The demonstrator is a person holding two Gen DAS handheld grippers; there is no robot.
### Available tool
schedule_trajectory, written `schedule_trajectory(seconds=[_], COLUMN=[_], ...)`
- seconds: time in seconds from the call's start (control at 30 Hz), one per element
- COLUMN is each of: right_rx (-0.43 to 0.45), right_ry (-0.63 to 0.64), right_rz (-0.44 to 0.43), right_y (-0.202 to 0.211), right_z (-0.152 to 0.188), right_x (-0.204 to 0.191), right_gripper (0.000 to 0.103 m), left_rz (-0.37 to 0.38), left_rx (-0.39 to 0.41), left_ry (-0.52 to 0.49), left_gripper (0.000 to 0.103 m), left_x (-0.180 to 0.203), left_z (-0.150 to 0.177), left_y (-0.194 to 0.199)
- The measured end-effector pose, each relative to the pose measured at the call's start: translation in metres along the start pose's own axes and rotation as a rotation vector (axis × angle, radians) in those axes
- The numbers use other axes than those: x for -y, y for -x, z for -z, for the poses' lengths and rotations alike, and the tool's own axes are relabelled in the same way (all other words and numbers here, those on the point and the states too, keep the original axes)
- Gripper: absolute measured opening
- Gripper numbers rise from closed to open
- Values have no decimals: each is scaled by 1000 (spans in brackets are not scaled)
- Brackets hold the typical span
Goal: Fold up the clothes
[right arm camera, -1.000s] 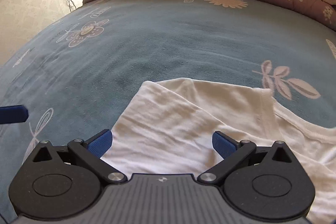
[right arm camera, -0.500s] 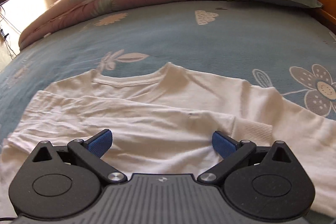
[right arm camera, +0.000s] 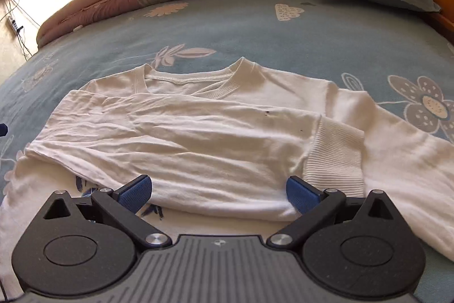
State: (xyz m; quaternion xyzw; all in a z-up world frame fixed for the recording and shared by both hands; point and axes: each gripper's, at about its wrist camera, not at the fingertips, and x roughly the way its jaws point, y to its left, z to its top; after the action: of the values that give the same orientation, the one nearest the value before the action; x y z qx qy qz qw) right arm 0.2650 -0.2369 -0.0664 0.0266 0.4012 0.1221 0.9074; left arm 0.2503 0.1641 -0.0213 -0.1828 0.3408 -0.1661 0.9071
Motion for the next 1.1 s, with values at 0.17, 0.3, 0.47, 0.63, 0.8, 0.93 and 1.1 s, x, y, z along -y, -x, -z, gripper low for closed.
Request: schedule_trajectory(seconds=[0.17, 0.3, 0.47, 0.63, 0.8, 0.93, 1.1], right_rx=[20, -30, -28, -46, 54, 81, 69], right_ry=[41, 89, 25, 64, 50, 49, 56], right_rz=[-19, 59, 114, 139, 135, 134, 129], right_y=[-2, -11, 27, 29, 34, 34, 34], right_z=[-3, 7, 26, 59, 74, 77, 76], right_x=[-26, -39, -28, -25, -22, -21, -20], right_gripper=[103, 103, 103, 103, 103, 103, 103], left_rz=[-4, -4, -27, -56, -6, 64, -32], left_rx=[-6, -12, -35, -81, -105, -98, -94], left_ry=[2, -5, -9, -73, -106, -125, -86], left_gripper=[102, 102, 102, 102, 102, 102, 102], left_x=[0, 2, 3, 20, 45, 54, 20], left_z=[1, 2, 5, 14, 6, -19, -42], left_y=[-3, -5, -13, -25, -45, -78, -131])
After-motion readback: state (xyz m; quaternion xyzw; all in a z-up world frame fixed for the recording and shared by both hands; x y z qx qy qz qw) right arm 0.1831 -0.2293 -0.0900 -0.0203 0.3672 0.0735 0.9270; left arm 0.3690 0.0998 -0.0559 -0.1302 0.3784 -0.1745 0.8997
